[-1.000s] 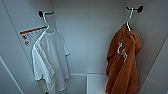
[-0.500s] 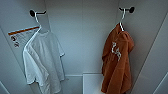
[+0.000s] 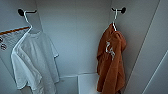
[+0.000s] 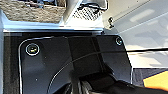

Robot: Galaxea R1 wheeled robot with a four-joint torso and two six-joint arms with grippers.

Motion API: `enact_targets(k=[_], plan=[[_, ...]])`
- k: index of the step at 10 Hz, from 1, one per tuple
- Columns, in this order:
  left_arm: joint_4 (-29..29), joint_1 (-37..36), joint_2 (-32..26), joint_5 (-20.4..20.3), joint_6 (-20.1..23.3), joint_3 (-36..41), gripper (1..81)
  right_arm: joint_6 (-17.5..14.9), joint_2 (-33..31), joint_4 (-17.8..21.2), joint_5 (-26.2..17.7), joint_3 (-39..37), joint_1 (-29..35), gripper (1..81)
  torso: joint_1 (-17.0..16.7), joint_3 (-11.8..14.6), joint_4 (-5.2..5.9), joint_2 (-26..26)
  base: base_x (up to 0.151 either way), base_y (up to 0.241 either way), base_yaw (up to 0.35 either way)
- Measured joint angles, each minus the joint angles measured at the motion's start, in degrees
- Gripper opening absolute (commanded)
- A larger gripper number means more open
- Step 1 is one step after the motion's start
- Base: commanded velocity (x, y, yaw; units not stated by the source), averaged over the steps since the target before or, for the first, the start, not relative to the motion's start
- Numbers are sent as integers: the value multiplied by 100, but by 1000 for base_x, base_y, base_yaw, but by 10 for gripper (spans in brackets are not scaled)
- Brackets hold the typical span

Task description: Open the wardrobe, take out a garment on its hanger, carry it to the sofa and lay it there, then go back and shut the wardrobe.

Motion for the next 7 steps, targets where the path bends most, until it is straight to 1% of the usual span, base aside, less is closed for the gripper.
enact_targets(k=[3, 7], plan=[[-2, -546, -112, 430, -2, 245, 811, 0, -20, 2, 30, 6, -187, 811, 0, 0, 0, 0, 0, 0, 0], [-2, -1147, -254, 1022, -7, 523, 811, 0, -4, 6, 51, 48, -143, 811, 0, 0, -6, 0, 0, 0, 0]])
